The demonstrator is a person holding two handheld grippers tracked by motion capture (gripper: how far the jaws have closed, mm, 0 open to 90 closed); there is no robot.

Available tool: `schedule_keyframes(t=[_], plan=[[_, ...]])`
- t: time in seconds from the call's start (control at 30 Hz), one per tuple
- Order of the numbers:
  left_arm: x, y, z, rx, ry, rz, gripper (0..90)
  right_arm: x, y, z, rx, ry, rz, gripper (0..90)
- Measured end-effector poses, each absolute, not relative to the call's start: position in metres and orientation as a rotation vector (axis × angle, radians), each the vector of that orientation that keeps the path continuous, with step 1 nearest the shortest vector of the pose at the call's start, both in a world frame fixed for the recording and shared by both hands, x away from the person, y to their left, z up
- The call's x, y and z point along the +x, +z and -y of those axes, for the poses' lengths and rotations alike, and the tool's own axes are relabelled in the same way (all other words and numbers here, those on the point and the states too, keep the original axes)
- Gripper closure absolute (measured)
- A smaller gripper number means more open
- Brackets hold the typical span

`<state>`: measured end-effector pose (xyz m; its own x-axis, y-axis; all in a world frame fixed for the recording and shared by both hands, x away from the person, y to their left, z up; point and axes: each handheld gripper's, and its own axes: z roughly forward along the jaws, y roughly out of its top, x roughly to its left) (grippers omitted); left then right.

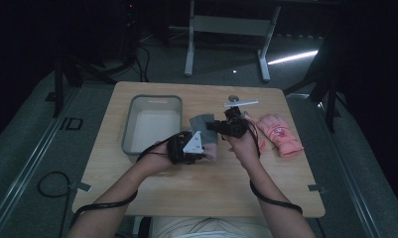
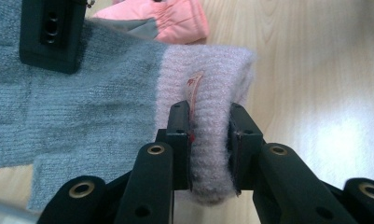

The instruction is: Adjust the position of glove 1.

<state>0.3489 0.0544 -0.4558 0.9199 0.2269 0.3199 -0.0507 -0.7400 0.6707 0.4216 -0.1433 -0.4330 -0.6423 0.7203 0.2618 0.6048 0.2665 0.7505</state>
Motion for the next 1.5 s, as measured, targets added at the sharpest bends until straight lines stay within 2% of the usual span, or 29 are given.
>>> schedule_keyframes(t=[0.4,0.83,1.03,1.27,1.5], plan=[[0.372,-0.436,-0.1,2.402,0.536,-0.118,73.8,0.444,-0.41,0.098,1.161,1.325,-2.412,74.7],[0.395,-0.433,-0.161,2.459,0.511,-0.143,73.4,0.468,-0.413,0.037,1.145,1.371,-2.435,74.6],[0.406,-0.448,-0.178,2.515,0.488,-0.16,73.0,0.477,-0.429,0.013,1.142,1.337,-2.449,74.6],[0.421,-0.48,-0.188,2.581,0.407,-0.213,73.1,0.494,-0.465,-0.01,1.213,1.265,-2.508,74.6],[0.429,-0.502,-0.186,2.662,0.39,-0.198,73.1,0.504,-0.488,-0.022,1.237,1.173,-2.561,73.3]])
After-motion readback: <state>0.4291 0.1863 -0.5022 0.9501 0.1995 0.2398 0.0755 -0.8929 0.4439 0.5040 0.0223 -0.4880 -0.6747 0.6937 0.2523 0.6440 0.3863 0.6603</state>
